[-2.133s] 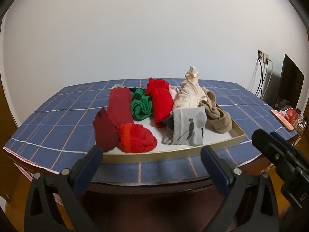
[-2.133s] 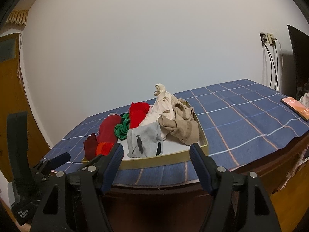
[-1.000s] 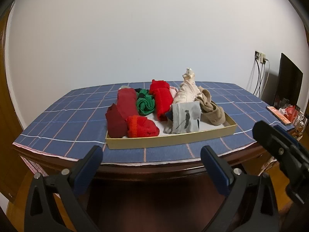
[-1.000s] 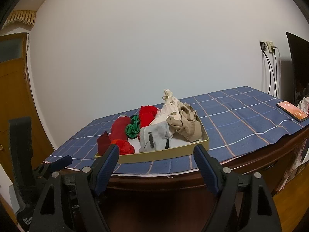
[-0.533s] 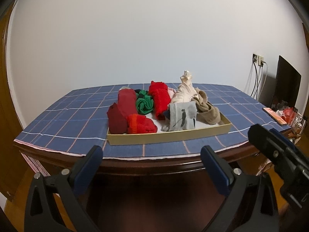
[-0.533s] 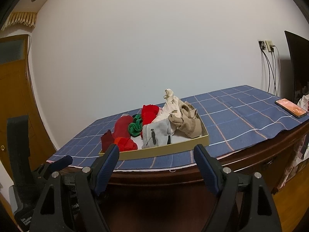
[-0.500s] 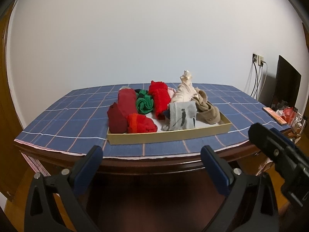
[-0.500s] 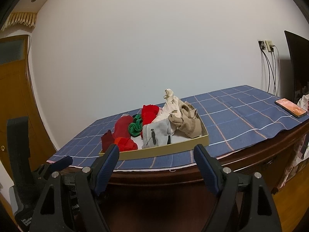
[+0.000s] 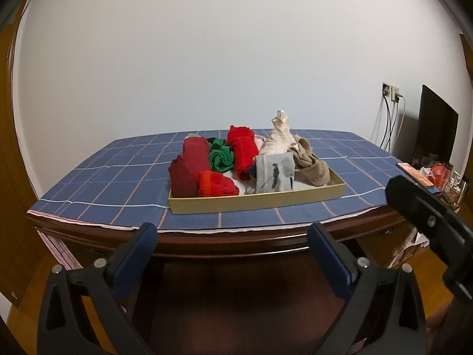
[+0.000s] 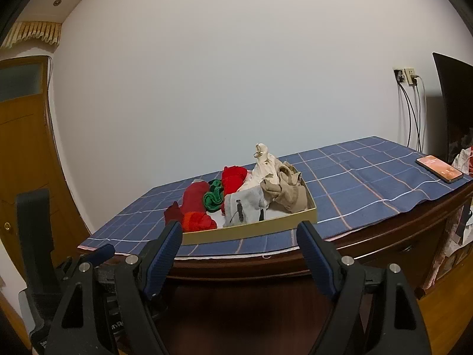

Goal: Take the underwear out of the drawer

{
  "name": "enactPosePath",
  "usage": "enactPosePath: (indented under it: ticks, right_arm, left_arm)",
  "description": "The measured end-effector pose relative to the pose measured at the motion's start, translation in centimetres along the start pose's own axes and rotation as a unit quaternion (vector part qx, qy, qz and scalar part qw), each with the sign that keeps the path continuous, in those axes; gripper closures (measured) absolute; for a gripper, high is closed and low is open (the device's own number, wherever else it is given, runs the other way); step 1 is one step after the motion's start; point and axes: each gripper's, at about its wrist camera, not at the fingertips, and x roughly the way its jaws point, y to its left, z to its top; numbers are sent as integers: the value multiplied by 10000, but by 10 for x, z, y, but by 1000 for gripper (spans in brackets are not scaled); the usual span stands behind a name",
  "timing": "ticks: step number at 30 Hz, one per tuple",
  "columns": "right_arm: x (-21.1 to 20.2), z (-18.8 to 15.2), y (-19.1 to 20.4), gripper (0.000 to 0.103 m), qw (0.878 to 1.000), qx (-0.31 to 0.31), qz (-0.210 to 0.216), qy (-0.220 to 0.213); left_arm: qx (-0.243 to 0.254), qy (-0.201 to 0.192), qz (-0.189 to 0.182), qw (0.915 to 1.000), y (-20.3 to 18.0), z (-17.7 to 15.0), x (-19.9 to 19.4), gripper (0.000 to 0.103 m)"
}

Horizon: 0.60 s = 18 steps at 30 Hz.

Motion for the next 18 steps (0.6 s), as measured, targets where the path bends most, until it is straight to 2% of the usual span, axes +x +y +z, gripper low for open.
enactPosePath:
  ticks: [10,14,18]
  right_arm:
    - [-11,-2,2,20,10000,-10,39,-31]
    - [-15,-3,2,16,10000,-47,10,-68]
    - [-17,-3,0,16,10000,-1,24,-75]
  left_arm:
    - [-27,-101,109,9999,2,-2,-14,0]
    - [-14,-162,147,9998,2,-1,-18,0]
    - [-52,-177,151,9997,4,0,-19,0]
